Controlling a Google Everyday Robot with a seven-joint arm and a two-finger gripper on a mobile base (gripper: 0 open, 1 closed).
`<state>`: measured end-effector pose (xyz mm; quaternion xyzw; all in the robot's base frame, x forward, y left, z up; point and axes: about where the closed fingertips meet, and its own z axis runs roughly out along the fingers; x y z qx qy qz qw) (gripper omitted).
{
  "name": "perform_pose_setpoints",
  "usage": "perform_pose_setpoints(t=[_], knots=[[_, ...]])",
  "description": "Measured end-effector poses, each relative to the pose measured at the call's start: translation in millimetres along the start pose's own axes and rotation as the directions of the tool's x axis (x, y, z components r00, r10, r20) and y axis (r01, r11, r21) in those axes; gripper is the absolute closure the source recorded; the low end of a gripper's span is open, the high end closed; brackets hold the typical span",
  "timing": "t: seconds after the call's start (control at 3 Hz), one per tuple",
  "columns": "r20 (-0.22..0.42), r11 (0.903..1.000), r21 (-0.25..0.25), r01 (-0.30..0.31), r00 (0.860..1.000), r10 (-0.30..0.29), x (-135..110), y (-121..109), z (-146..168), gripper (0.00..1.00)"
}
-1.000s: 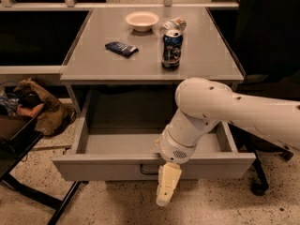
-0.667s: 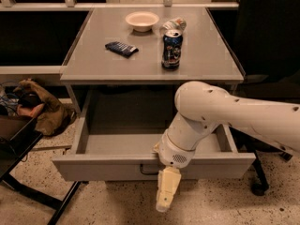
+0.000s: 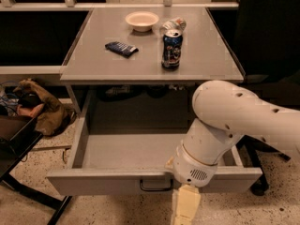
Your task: Open top drawer
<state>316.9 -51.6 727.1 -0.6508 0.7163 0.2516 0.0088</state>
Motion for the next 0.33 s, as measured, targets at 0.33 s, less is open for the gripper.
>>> perform_pose_setpoints(t=[0.33], knots=[[-0.002, 1.0000, 0.001, 0.001, 1.000, -0.001, 0.0, 1.6, -1.1, 0.00]])
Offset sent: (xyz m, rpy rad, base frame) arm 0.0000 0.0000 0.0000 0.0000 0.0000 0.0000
